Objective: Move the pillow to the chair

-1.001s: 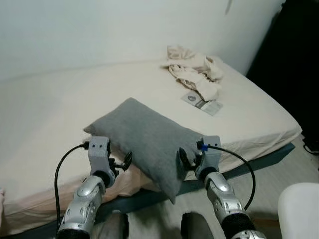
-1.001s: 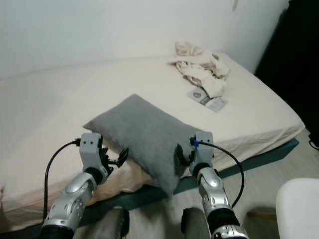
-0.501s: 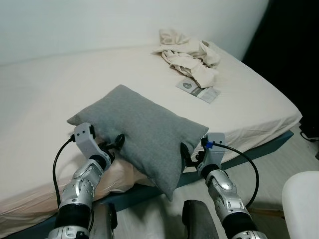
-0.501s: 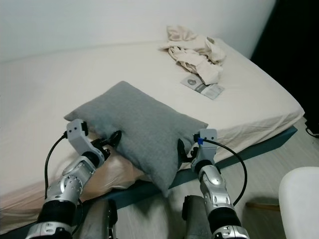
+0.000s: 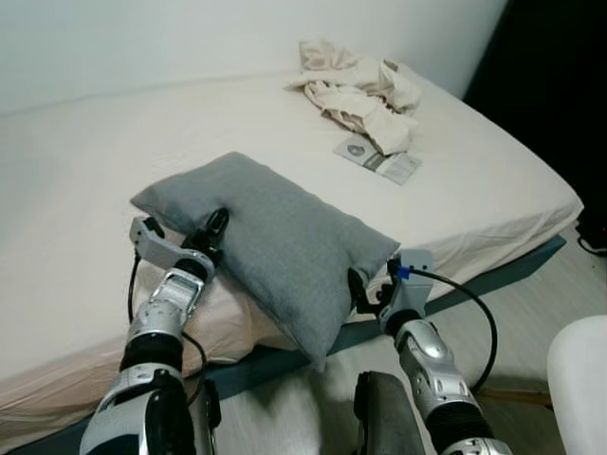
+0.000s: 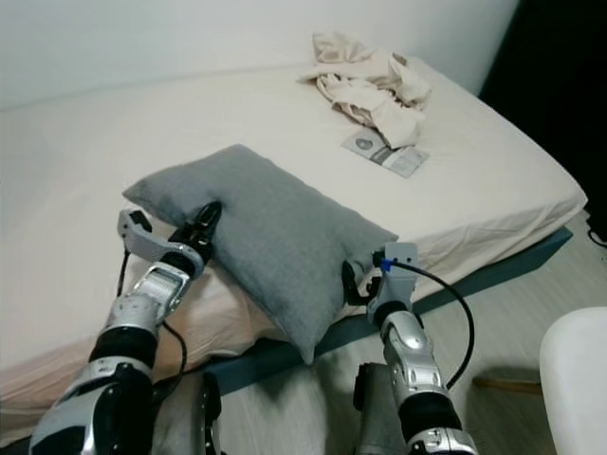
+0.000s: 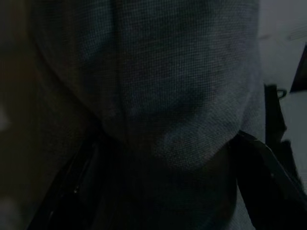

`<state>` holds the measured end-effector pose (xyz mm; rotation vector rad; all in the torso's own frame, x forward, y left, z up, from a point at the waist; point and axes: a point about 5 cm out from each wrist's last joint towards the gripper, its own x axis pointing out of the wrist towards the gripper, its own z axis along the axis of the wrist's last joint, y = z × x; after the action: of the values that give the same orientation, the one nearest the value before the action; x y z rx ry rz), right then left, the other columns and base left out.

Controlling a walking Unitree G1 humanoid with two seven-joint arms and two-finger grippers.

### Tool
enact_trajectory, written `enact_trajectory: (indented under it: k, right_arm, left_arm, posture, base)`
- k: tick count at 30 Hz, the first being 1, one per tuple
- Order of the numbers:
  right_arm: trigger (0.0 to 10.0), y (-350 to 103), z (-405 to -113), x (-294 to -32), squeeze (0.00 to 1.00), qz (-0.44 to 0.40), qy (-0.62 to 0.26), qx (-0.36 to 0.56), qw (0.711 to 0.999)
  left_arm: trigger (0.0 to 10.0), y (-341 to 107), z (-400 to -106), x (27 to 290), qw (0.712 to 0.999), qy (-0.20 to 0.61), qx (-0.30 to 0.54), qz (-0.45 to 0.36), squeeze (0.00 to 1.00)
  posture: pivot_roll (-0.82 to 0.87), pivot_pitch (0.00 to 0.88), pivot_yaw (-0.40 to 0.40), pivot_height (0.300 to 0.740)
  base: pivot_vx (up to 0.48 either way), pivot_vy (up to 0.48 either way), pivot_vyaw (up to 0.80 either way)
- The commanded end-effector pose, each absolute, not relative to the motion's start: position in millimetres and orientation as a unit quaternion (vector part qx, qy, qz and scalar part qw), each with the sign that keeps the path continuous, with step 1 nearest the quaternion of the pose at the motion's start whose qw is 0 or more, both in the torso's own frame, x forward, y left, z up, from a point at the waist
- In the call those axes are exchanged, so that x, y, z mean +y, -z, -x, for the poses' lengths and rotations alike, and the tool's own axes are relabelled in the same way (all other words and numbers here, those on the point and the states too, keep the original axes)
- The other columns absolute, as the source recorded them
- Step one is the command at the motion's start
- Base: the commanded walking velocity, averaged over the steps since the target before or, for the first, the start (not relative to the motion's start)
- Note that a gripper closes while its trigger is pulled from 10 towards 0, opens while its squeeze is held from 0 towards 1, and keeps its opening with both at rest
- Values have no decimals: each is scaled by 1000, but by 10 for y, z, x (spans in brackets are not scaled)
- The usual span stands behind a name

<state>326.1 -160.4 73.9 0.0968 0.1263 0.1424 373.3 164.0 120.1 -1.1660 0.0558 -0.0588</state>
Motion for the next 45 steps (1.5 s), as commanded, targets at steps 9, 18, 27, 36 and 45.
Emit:
enact_trajectory:
  k: [9,18,27,36,45]
  right_arm:
    - [10000,-648,-3217,-1611,0,-48,-69,91,992]
    - [10000,-651,-3220,-1616,0,-47,-69,93,992]
    - [10000,-657,-3233,-1592,0,-46,-74,96,992]
    - [10000,-653,-3233,-1601,0,-44,-76,98,991]
    - [10000,-669,-3258,-1561,0,-46,-81,97,991]
  left_arm:
    - [10000,-1309,-3885,1720,890,-49,32,453,0]
    - [10000,-1558,-3943,2118,887,-101,-26,450,0]
    - [10000,-1597,-3977,2126,875,-93,-15,474,0]
    - [0,-1409,-3965,1804,944,-19,84,317,0]
    - [0,-1450,-3968,1992,943,-85,84,309,0]
  posture:
    - [-25,216,-1,547]
    - [-18,217,-5,547]
    - [-19,220,-9,547]
    - [-18,216,-13,547]
    - [-13,208,-14,547]
  base:
    - [0,0,0]
    - [0,0,0]
    - [0,0,0]
    - [0,0,0]
    - [0,0,0]
